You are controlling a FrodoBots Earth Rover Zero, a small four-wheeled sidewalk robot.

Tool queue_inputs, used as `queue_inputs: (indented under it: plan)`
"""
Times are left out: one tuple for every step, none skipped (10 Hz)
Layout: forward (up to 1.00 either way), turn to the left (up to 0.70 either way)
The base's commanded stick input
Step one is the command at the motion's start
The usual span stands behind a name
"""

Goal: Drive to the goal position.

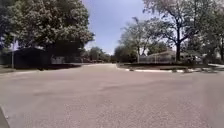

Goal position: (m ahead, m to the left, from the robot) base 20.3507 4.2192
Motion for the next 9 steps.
queue_inputs:
  plan:
    - [0.70, 0.00]
    - [0.70, 0.00]
    - [0.70, 0.00]
    - [0.70, 0.00]
    - [0.70, 0.00]
    - [0.70, 0.00]
    - [0.70, 0.00]
    - [0.70, 0.00]
    - [0.70, 0.00]
